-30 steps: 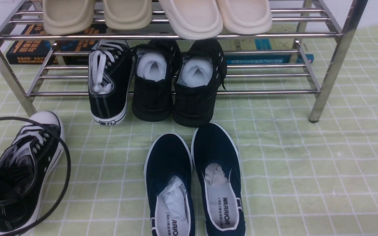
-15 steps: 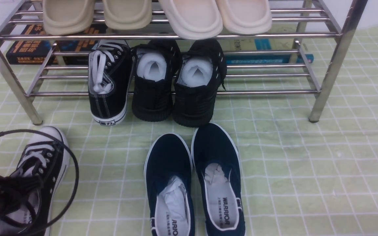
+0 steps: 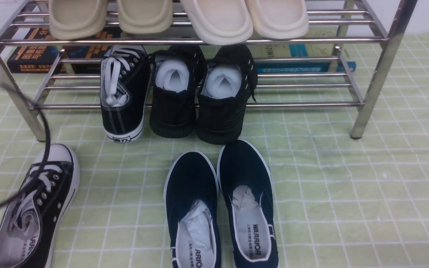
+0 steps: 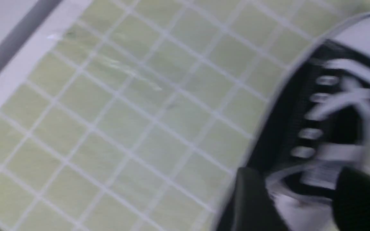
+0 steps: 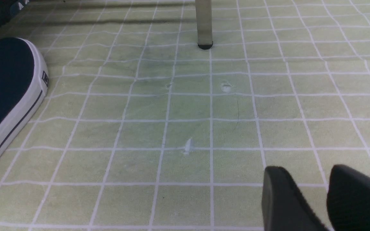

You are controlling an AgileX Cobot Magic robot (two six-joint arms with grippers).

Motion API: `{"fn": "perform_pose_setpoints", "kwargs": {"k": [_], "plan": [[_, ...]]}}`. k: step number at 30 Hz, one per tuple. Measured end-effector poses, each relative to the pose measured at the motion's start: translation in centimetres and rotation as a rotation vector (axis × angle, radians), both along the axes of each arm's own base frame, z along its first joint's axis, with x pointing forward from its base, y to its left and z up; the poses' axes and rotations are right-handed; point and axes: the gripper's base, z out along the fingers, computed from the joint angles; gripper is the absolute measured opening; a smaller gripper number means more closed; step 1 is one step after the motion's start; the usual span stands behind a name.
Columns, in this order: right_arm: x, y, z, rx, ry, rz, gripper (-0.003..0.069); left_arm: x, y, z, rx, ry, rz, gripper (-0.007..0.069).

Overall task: Take the shoes off the shelf with your hand from the green coffee tablecloth.
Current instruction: 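Set the held shoe down on the floor in front of the rack with the left gripper, then grasp the leftmost shoe on the bottom shelf of the shoe rack with the left gripper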

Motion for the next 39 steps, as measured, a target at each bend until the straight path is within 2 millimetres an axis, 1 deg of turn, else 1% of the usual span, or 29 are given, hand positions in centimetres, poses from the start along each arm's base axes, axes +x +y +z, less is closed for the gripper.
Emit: {"fn": "perform_pose_setpoints", "kwargs": {"k": [1, 2, 3, 4, 5, 6, 7, 8, 9, 11, 12, 13, 14, 15, 16, 18, 19, 20, 22, 24, 25, 26, 27, 31, 35, 38, 39], "plan": [[0.0, 0.0, 0.0, 0.0, 0.0, 0.0, 0.0237, 0.5, -0.6, 1.3, -0.046, -0.032, -0.051, 0.0174], [0.0, 0.0, 0.0, 0.0, 0.0, 0.0, 0.0237, 0.9, -1.0, 1.9, -0.072, -0.047, -0.08, 0.0118], [0.0, 0.0, 0.0, 0.0, 0.0, 0.0, 0.0237, 1.1, -1.0, 2.1, -0.078, -0.051, -0.087, 0.0106], [0.0, 0.0, 0.0, 0.0, 0.0, 0.0, 0.0237, 2.4, -1.8, 2.9, -0.137, -0.074, -0.14, 0.0034], [0.0, 0.0, 0.0, 0.0, 0.0, 0.0, 0.0237, 2.5, -1.9, 3.1, -0.143, -0.083, -0.146, 0.0029], [0.0, 0.0, 0.0, 0.0, 0.0, 0.0, 0.0237, 3.5, -2.2, 3.3, -0.175, -0.092, -0.168, 0.0013], [0.0, 0.0, 0.0, 0.0, 0.0, 0.0, 0.0237, 5.3, -2.7, 3.0, -0.225, -0.091, -0.194, 0.0007], [0.0, 0.0, 0.0, 0.0, 0.0, 0.0, 0.0237, 6.3, -2.9, 2.8, -0.237, -0.087, -0.207, 0.0009], [0.0, 0.0, 0.0, 0.0, 0.0, 0.0, 0.0237, 7.8, -3.3, 2.5, -0.272, -0.08, -0.222, 0.0024], [0.0, 0.0, 0.0, 0.0, 0.0, 0.0, 0.0237, 9.7, -3.5, 1.9, -0.294, -0.067, -0.238, 0.0055], [0.0, 0.0, 0.0, 0.0, 0.0, 0.0, 0.0237, 10.8, -3.7, 1.5, -0.307, -0.058, -0.245, 0.0087], [0.0, 0.0, 0.0, 0.0, 0.0, 0.0, 0.0237, 12.4, -3.8, 1.0, -0.318, -0.048, -0.249, 0.0141], [0.0, 0.0, 0.0, 0.0, 0.0, 0.0, 0.0237, 12.6, -3.8, 0.9, -0.319, -0.046, -0.248, 0.015], [0.0, 0.0, 0.0, 0.0, 0.0, 0.0, 0.0237, 13.8, -3.9, 0.5, -0.322, -0.039, -0.25, 0.0216], [0.0, 0.0, 0.0, 0.0, 0.0, 0.0, 0.0237, 15.0, -3.9, -0.3, -0.323, -0.021, -0.249, 0.0276], [0.0, 0.0, 0.0, 0.0, 0.0, 0.0, 0.0237, 16.5, -3.9, -1.1, -0.325, -0.007, -0.247, 0.0363], [0.0, 0.0, 0.0, 0.0, 0.0, 0.0, 0.0237, 16.6, -3.9, -1.2, -0.325, -0.005, -0.248, 0.0372], [0.0, 0.0, 0.0, 0.0, 0.0, 0.0, 0.0237, 17.6, -3.9, -1.7, -0.326, 0.002, -0.245, 0.0445], [0.0, 0.0, 0.0, 0.0, 0.0, 0.0, 0.0237, 18.8, -3.9, -2.6, -0.325, 0.009, -0.242, 0.0507], [0.0, 0.0, 0.0, 0.0, 0.0, 0.0, 0.0237, 19.2, -3.9, -2.9, -0.324, 0.01, -0.24, 0.0524], [0.0, 0.0, 0.0, 0.0, 0.0, 0.0, 0.0237, 19.7, -3.9, -3.6, -0.325, 0.019, -0.236, 0.0538], [0.0, 0.0, 0.0, 0.0, 0.0, 0.0, 0.0237, 19.7, -3.9, -3.6, -0.325, 0.018, -0.236, 0.0538], [0.0, 0.0, 0.0, 0.0, 0.0, 0.0, 0.0237, 20.1, -3.9, -4.3, -0.328, 0.028, -0.232, 0.0542], [0.0, 0.0, 0.0, 0.0, 0.0, 0.0, 0.0237, 21.2, -4.0, -6.3, -0.359, 0.049, -0.212, 0.0526], [0.0, 0.0, 0.0, 0.0, 0.0, 0.0, 0.0237, 21.9, -4.1, -7.3, -0.381, 0.04, -0.194, 0.0461], [0.0, 0.0, 0.0, 0.0, 0.0, 0.0, 0.0237, 22.3, -4.1, -7.8, -0.391, 0.03, -0.183, 0.0364], [0.0, 0.0, 0.0, 0.0, 0.0, 0.0, 0.0237, 22.3, -4.1, -7.9, -0.391, 0.031, -0.183, 0.0356]]}}
